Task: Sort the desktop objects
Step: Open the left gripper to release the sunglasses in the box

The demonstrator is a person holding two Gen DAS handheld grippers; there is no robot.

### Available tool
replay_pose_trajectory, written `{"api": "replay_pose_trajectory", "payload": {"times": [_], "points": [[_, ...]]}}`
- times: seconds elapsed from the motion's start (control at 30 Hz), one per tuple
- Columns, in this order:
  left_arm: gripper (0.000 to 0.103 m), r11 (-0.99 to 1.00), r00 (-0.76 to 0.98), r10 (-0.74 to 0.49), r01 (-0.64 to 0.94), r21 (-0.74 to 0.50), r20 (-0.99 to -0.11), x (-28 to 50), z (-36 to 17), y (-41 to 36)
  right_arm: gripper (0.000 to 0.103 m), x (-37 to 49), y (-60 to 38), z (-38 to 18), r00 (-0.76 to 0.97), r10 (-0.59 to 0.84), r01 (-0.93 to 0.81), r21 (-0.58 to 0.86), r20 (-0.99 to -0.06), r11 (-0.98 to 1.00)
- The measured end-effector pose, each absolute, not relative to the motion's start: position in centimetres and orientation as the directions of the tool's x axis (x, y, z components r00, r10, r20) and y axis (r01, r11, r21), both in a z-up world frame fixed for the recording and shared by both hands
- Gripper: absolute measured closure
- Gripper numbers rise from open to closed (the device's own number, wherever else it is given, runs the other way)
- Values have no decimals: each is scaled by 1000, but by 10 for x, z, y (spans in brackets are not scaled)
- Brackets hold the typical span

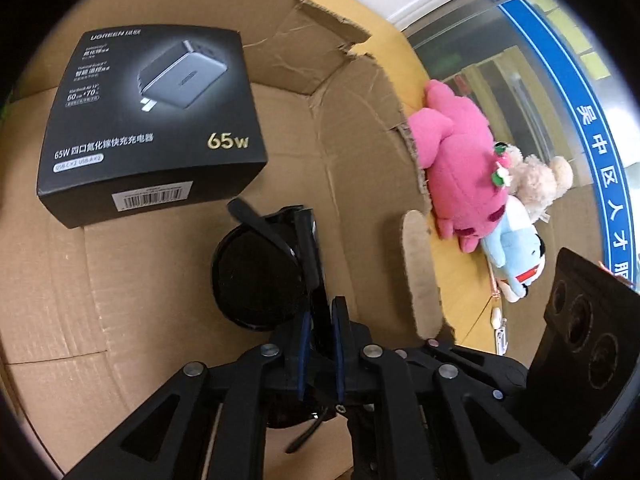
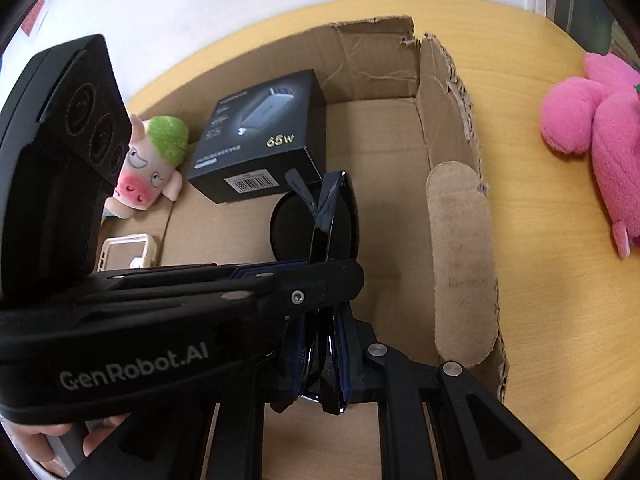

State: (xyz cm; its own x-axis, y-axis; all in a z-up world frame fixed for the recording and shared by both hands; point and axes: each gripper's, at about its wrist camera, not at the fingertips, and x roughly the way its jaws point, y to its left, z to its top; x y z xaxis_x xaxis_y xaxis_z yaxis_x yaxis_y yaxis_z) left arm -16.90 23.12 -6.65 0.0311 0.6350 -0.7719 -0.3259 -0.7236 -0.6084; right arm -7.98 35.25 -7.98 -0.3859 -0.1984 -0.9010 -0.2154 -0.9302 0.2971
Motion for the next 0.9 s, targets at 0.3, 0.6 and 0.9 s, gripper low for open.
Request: {"api": "replay_pose_trajectory", "payload": {"times": [0.3, 0.6, 0.9], "points": [[88, -718, -43, 635, -403, -568, -772, -147, -26, 203, 68, -62, 351, -67, -444, -200, -216, 321, -873, -922], [59, -758, -426, 621, -541, -365, -658, -48, 82, 86, 19, 7, 311, 23, -663, -110, -119, 249, -740, -961], [29, -887, -692, 434, -439, -142, -577, 64, 85, -26, 0, 72, 226, 30, -763, -133, 20, 183, -633, -983]]}}
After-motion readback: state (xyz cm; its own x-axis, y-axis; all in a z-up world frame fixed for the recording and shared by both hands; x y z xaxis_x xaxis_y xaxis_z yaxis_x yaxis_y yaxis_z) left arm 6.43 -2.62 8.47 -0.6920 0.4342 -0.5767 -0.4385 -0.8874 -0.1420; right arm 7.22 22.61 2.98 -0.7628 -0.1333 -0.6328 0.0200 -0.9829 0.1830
